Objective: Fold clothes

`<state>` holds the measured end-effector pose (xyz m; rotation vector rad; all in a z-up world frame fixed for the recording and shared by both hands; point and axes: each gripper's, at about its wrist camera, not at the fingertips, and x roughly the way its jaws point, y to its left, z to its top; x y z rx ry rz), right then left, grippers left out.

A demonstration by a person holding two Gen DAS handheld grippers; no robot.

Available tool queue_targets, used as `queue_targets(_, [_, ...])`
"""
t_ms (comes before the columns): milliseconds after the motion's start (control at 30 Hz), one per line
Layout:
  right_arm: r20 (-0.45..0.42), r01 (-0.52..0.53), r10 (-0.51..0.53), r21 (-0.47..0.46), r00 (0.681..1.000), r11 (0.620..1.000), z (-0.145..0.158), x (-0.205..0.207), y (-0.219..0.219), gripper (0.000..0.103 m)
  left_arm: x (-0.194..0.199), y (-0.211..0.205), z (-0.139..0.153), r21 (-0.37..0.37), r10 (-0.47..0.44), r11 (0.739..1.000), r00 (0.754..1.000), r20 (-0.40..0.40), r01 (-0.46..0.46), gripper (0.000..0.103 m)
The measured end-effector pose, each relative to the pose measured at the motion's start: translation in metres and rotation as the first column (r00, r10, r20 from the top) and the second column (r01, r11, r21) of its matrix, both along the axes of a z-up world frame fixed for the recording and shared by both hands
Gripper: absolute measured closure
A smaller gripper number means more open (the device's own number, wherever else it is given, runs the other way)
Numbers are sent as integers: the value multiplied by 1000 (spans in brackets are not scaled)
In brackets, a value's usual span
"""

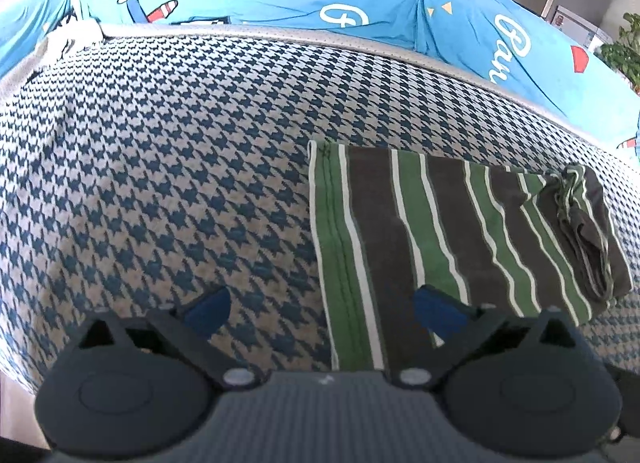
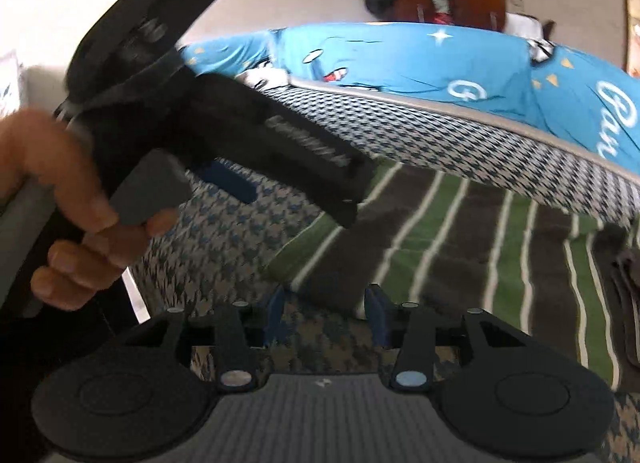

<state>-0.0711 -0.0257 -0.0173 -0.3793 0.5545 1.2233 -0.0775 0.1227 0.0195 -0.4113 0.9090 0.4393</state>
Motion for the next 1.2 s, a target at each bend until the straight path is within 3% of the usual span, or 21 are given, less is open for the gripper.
queue_targets(300, [71, -76, 79, -50, 994, 996, -9, -4, 23, 58, 7, 11, -3, -65, -36, 997, 999, -22, 34, 1])
queue_targets(567, [138, -88, 98, -75, 986, 993, -20, -9, 33, 54, 21, 21, -1, -89, -80, 993, 996, -37, 77, 0])
queue_targets(700, [176, -86, 97, -71, 980, 994, -23, -7, 40, 54, 22, 26, -2, -140, -82, 987, 996, -30, 77, 0])
queue_targets(800, [171, -78, 88, -59, 981, 995, -24, -4, 43, 66, 22, 33, -4, -193, -83, 978, 996, -27, 77, 0])
queue_targets(867, [151, -66, 73, -49, 986, 997, -22, -1, 43, 82, 21, 39, -5, -220, -75, 973, 997, -22, 68, 0])
queue_targets(933, [100, -40, 42, -22, 994, 999, -18, 8, 41, 87, 19, 46, -5, -250, -63, 966, 998, -15, 57, 0])
queue_targets(1067, [-73, 22, -19, 44, 997, 999, -10, 32, 33, 88, 13, 54, -10, -346, -57, 937, 998, 3, 55, 0])
queue_targets(1200, [-228, 78, -54, 96, 972, 992, -5, 55, 24, 88, 13, 52, -17, -420, -91, 903, 996, 25, 93, 0])
